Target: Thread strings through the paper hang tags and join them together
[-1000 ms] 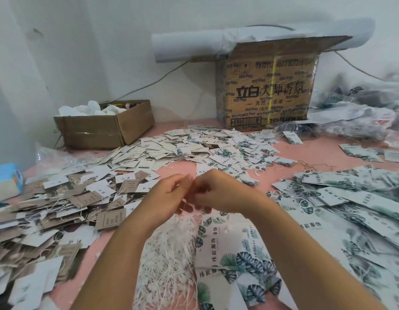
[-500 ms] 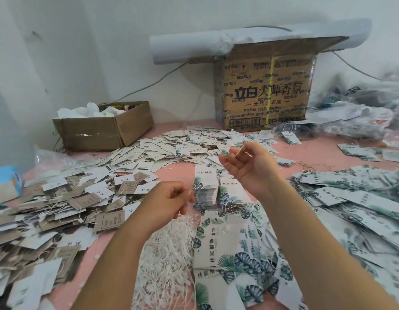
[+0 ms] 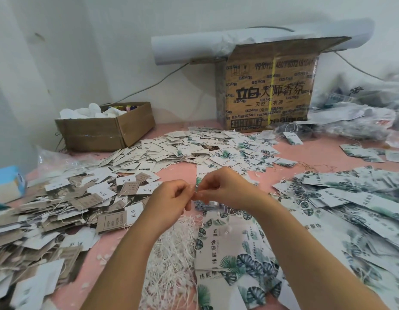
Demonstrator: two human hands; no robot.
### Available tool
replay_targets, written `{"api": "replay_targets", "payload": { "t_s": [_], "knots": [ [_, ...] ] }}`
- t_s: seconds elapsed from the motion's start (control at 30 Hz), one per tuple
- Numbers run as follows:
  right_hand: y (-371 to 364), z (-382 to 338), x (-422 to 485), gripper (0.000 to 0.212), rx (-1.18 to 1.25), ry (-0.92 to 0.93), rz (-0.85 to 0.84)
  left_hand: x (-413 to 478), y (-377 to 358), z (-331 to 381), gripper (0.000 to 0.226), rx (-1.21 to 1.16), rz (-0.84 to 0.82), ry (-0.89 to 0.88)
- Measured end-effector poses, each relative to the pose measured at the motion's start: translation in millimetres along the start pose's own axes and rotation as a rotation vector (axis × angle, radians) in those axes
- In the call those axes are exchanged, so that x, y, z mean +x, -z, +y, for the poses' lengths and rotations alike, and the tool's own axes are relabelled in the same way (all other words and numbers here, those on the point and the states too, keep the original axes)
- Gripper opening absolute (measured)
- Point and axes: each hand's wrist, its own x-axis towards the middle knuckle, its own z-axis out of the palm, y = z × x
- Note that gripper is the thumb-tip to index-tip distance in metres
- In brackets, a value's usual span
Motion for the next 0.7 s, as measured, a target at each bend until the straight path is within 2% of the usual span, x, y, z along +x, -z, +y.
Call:
{"api": "replay_targets", "payload": {
  "t_s": [0.1, 0.17, 0.23, 0.3, 0.43, 0.6, 0.7],
  "knots": [
    [-7, 10, 5, 0.011, -0.215, -0.02, 0.191, 1, -1, -2, 0.025, 0.006, 0.003, 0.019],
    [-14, 17, 7, 0.025, -0.437, -0.052, 0.297, 1, -1, -3, 0.022, 0.001, -0.017, 0.039],
    [-23, 25, 8, 0.032, -0.661, -0.092, 0.302, 1, -1, -5, 0.02, 0.013, -0.051, 0.054],
    [-30, 29, 7, 0.028, -0.788, -0.103, 0.311, 1, -2, -6, 0.018, 0.023, -0.077, 0.065],
    [-33, 33, 9, 0.013, -0.847, -0.045, 0.365, 2, -2, -7, 0.017, 0.01, -0.085, 0.067],
    [-30, 31, 9, 0.018, -0.8, 0.028, 0.364, 3, -2, -8, 0.018, 0.004, -0.032, 0.078],
    [-25, 23, 6, 0.014, -0.748, 0.212, 0.496, 4, -2, -8, 0.021, -0.066, 0.048, 0.14]
  ]
}}
